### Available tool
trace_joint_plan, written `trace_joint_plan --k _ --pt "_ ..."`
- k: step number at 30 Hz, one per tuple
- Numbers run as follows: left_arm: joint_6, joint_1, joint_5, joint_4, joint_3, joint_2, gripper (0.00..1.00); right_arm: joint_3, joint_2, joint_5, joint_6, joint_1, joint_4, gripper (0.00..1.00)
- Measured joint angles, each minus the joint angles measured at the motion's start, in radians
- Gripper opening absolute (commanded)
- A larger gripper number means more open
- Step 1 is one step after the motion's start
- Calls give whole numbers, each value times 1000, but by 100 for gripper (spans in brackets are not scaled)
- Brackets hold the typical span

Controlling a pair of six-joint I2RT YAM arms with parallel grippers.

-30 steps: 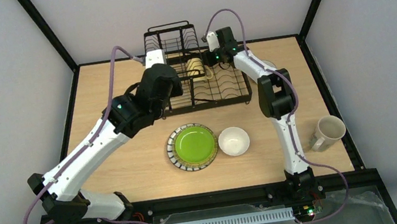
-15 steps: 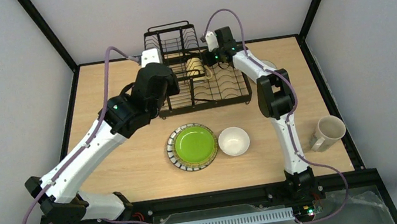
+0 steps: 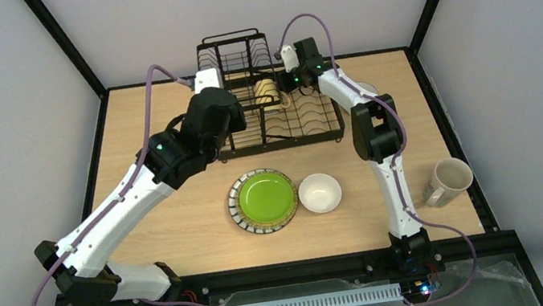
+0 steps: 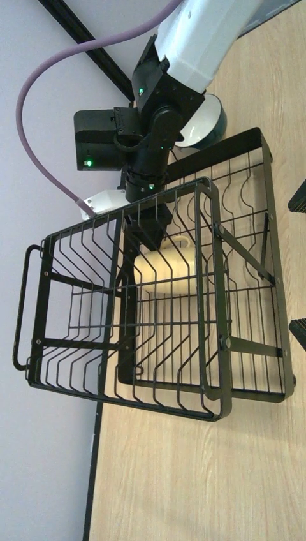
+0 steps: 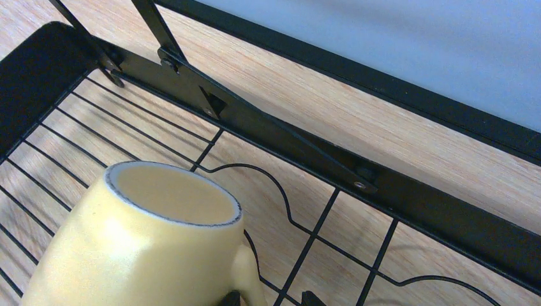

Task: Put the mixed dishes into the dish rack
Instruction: Grab the cup from the dish rack.

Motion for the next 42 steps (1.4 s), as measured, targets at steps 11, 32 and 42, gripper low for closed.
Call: trace_joint_plan --k 11,32,42 --pt "0 0 7 19 -32 -10 96 0 29 -10 -10 0 -9 55" --pt "0 11 14 44 -91 -11 96 2 61 7 -11 6 15 0" --pt "0 15 24 69 -109 -24 96 -68 26 108 -23 26 92 0"
